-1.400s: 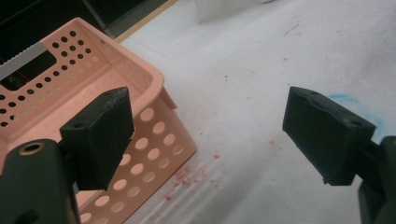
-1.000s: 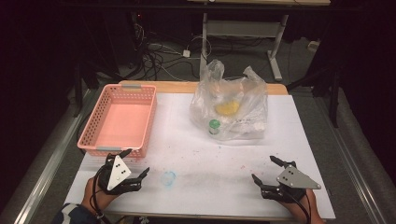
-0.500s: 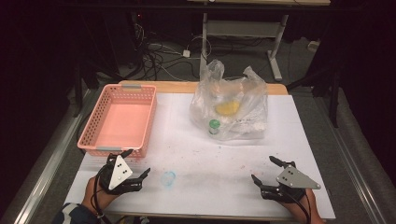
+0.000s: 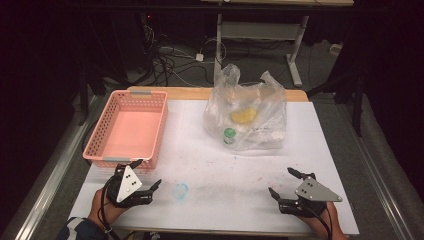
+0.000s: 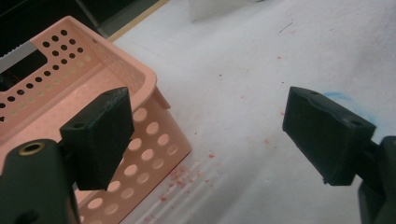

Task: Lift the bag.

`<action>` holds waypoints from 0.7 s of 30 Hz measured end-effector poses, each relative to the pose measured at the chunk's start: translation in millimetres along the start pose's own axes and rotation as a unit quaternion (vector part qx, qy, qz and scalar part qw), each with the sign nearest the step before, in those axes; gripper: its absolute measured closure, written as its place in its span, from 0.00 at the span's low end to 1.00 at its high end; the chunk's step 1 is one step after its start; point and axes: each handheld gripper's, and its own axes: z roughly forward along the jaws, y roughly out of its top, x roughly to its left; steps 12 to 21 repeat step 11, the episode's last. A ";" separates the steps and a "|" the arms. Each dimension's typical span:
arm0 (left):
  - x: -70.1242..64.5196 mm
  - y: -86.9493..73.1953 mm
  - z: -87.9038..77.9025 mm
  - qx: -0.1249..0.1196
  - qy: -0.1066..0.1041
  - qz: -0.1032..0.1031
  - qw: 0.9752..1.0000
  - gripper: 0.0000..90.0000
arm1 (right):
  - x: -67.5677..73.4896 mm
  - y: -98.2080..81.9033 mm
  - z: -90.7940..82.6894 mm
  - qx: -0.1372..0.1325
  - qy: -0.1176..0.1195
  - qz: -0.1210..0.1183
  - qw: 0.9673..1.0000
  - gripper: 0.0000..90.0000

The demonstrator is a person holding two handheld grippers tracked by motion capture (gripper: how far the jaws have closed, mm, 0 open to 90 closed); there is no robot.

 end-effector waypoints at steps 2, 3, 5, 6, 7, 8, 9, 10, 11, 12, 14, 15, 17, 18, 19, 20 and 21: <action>0.3 0.4 0.7 0.000 -0.001 0.001 1.000 0.18 | -0.4 -0.1 0.4 0.000 0.001 -0.001 1.000 0.18; 0.5 0.4 1.1 0.000 -0.001 0.000 1.000 0.18 | -0.4 -0.1 0.5 0.001 0.001 0.000 1.000 0.18; 1.1 0.4 1.7 0.000 -0.003 -0.001 1.000 0.18 | -0.5 0.0 1.1 0.001 0.001 -0.001 1.000 0.18; 1.1 0.4 2.1 0.000 -0.003 -0.001 1.000 0.18 | -0.3 0.0 1.2 0.002 0.001 -0.002 1.000 0.19; 1.1 0.5 2.7 0.000 -0.003 -0.001 1.000 0.18 | -0.2 0.0 1.2 0.003 0.001 -0.002 1.000 0.18; 1.2 0.6 2.9 0.000 -0.003 -0.002 1.000 0.18 | -0.3 0.0 1.4 0.002 0.000 -0.002 1.000 0.19; 1.2 0.8 3.0 0.000 -0.004 -0.001 1.000 0.18 | -0.4 0.0 1.4 0.002 0.001 -0.002 1.000 0.18; 1.2 1.1 3.1 0.000 -0.004 0.000 1.000 0.18 | -0.5 0.0 1.5 0.002 0.000 -0.002 1.000 0.18; 1.2 1.4 3.3 0.000 -0.003 0.000 1.000 0.18 | -0.6 0.1 1.5 0.002 0.000 -0.002 1.000 0.19; 1.2 1.4 3.3 0.000 -0.003 0.000 1.000 0.18 | -0.6 0.1 1.5 0.002 0.000 -0.002 1.000 0.19; 1.2 1.4 3.3 0.000 -0.003 0.000 1.000 0.18 | -0.6 0.1 1.5 0.002 0.000 -0.002 1.000 0.19; 1.2 1.4 3.3 0.000 -0.003 0.000 1.000 0.18 | -0.6 0.1 1.5 0.002 0.000 -0.002 1.000 0.19; 1.2 1.4 3.3 0.000 -0.003 0.000 1.000 0.18 | -0.6 0.1 1.5 0.002 0.000 -0.002 1.000 0.19; 1.2 1.4 3.3 0.000 -0.003 0.000 1.000 0.18 | -0.6 0.1 1.5 0.002 0.000 -0.002 1.000 0.19; 1.2 1.4 3.3 0.000 -0.003 0.000 1.000 0.18 | -0.6 0.1 1.5 0.002 0.000 -0.002 1.000 0.19; 1.2 1.4 3.3 0.000 -0.003 0.000 1.000 0.18 | -0.6 0.1 1.5 0.002 0.000 -0.002 1.000 0.19; 1.2 1.4 3.3 0.000 -0.003 0.000 1.000 0.18 | -0.6 0.1 1.5 0.002 0.000 -0.002 1.000 0.19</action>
